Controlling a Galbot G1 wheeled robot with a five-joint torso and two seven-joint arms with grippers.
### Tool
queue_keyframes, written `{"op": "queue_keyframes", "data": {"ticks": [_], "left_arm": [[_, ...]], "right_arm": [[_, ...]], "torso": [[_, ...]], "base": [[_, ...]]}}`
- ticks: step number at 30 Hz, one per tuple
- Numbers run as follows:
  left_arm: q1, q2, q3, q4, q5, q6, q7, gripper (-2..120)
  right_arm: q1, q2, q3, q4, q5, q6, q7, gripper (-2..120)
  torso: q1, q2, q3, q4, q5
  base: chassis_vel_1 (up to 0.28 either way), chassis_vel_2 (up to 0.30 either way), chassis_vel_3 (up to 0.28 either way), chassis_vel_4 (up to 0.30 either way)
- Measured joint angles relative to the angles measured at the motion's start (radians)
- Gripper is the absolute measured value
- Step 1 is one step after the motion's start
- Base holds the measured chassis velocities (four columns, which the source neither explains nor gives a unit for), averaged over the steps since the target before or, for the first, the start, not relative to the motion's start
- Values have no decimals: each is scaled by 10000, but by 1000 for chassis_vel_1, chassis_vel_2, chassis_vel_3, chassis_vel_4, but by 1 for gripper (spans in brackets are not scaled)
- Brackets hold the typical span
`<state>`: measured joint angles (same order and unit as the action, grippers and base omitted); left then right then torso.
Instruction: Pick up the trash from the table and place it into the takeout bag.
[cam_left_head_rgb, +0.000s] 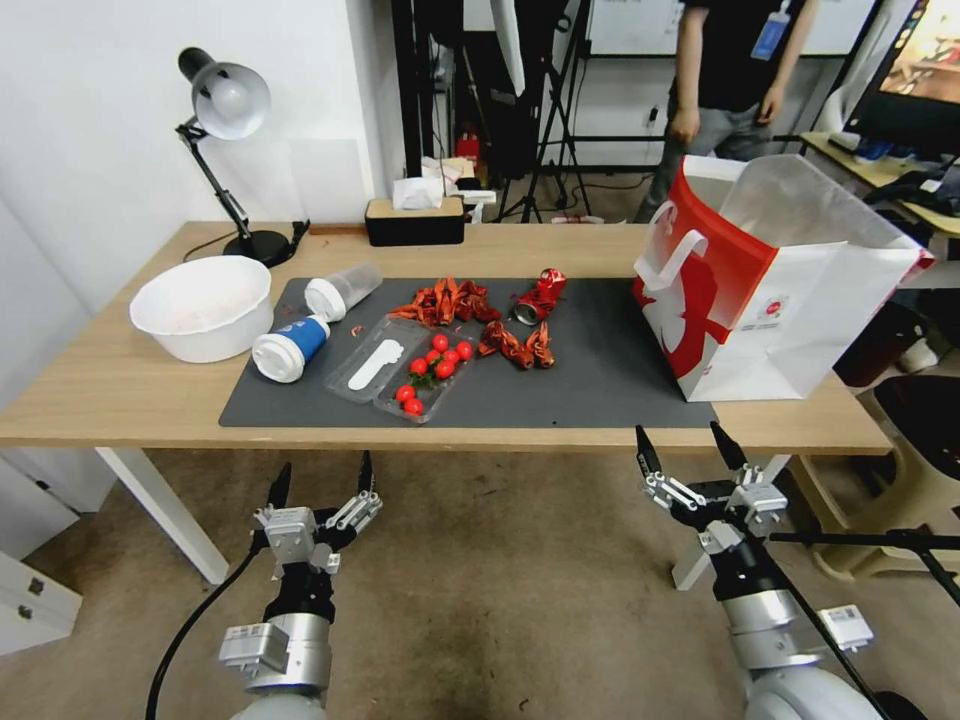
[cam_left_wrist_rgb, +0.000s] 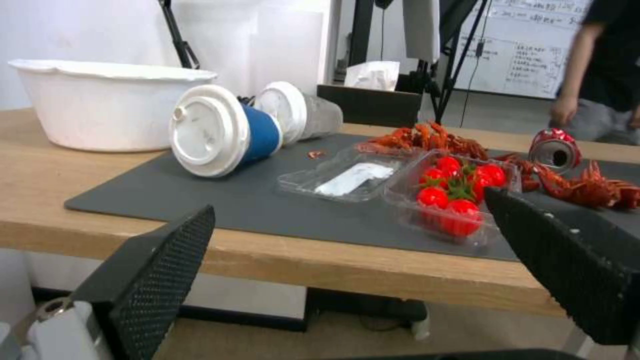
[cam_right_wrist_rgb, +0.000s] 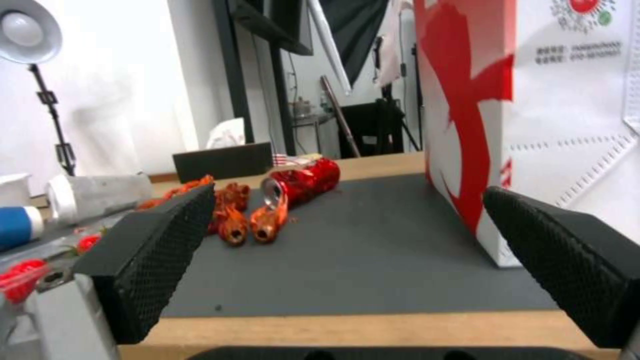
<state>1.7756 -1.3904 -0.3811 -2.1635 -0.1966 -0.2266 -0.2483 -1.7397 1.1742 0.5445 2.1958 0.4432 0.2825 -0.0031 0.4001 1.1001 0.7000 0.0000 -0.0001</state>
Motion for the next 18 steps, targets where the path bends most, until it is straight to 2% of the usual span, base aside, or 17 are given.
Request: {"op": "queue_keyframes", "data": {"ticks": [2,6,18], "left_arm": [[-19,24,-8,12,-12,-3,24,100],[-45,76,-25,22,-38,-3,33,100],[-160,154,-81,45,-212,-4,43,100]], "right_arm": [[-9,240,-83,-443,-98,425,-106,100],[14,482,-118,-776,-258,595,-52,100],[348,881,-608,-1105,-515,552,78,100]], "torso": [[0,0,0,1,1],[0,0,0,1,0],[0,0,0,0,0]], "base": [[0,0,0,0],[0,0,0,0],[0,0,0,0]]}}
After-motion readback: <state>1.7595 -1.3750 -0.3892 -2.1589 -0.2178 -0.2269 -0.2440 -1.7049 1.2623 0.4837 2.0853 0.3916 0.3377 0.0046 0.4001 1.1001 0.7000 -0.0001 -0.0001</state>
